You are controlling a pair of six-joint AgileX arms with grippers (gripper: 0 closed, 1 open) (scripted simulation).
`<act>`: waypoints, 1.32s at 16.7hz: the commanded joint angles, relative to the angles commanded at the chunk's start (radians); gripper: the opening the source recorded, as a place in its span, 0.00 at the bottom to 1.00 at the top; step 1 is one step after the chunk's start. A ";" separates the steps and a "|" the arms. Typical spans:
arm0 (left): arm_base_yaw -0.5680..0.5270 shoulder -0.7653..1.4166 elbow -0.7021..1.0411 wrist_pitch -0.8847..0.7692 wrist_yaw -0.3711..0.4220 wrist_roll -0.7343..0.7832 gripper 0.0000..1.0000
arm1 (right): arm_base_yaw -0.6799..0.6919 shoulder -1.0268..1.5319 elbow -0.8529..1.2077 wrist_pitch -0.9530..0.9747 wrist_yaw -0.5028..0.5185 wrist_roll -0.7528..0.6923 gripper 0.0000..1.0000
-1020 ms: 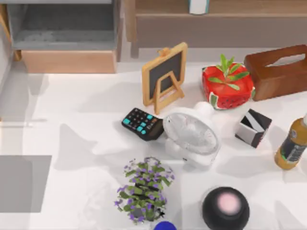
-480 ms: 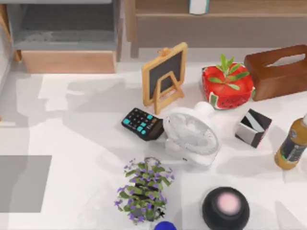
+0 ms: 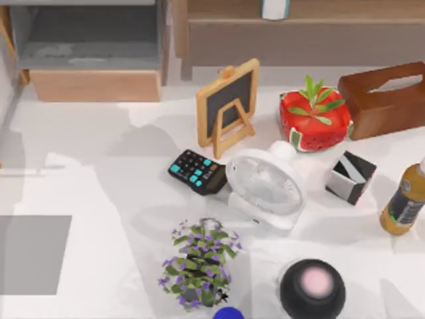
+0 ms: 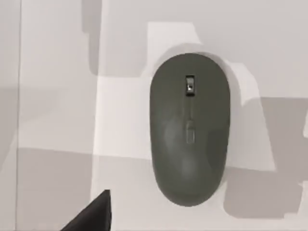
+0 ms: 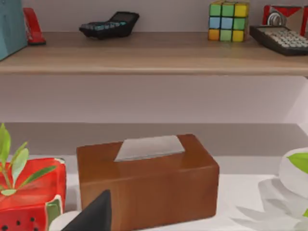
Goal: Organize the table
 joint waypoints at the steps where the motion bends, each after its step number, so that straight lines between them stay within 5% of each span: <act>1: 0.011 0.059 0.056 -0.029 0.000 0.006 1.00 | 0.000 0.000 0.000 0.000 0.000 0.000 1.00; 8: 0.024 0.254 0.246 -0.130 0.008 0.025 1.00 | 0.000 0.000 0.000 0.000 0.000 0.000 1.00; 22: 0.041 0.172 0.068 -0.035 0.007 0.038 1.00 | 0.000 0.000 0.000 0.000 0.000 0.000 1.00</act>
